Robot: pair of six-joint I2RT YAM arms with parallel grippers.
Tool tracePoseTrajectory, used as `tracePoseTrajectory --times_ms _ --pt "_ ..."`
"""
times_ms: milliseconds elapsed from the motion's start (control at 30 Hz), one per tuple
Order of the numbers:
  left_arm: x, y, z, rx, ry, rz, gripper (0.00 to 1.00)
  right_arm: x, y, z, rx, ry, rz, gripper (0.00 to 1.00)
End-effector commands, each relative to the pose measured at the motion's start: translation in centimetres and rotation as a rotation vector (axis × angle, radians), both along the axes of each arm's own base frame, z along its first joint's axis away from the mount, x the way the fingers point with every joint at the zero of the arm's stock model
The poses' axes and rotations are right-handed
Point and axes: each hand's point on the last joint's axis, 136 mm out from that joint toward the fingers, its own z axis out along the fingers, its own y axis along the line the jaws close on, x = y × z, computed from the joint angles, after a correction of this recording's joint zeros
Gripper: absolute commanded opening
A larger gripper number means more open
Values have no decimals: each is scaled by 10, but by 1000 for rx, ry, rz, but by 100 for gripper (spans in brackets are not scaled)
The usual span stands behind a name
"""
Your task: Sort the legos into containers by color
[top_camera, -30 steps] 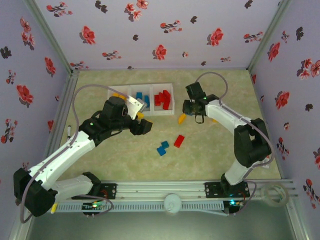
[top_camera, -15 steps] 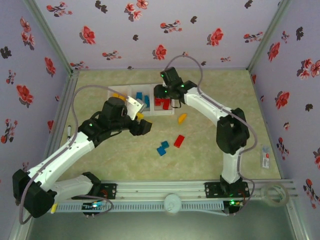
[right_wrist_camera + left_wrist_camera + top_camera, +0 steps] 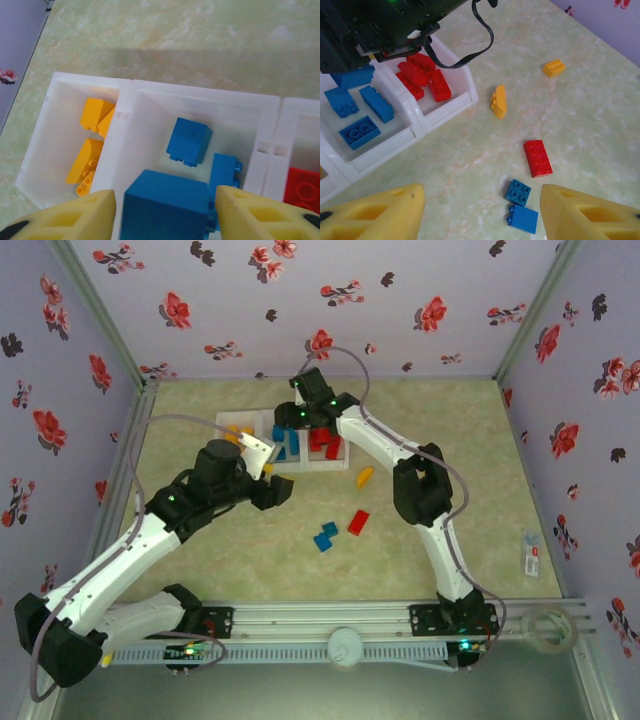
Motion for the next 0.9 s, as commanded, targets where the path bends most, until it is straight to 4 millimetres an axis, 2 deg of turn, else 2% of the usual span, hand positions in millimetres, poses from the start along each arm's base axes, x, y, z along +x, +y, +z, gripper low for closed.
tracePoseTrajectory --times_ms 0,467,633,867 --pt "0 8 -3 20 3 37 63 -5 4 11 3 4 22 57" --pt "6 12 -5 37 -2 75 63 -22 -21 30 -36 -43 7 58" --pt "14 22 -13 72 20 156 64 -34 -40 33 -55 -60 -19 58" --pt "8 24 -36 84 107 191 63 -49 -75 39 -79 -82 -72 58"
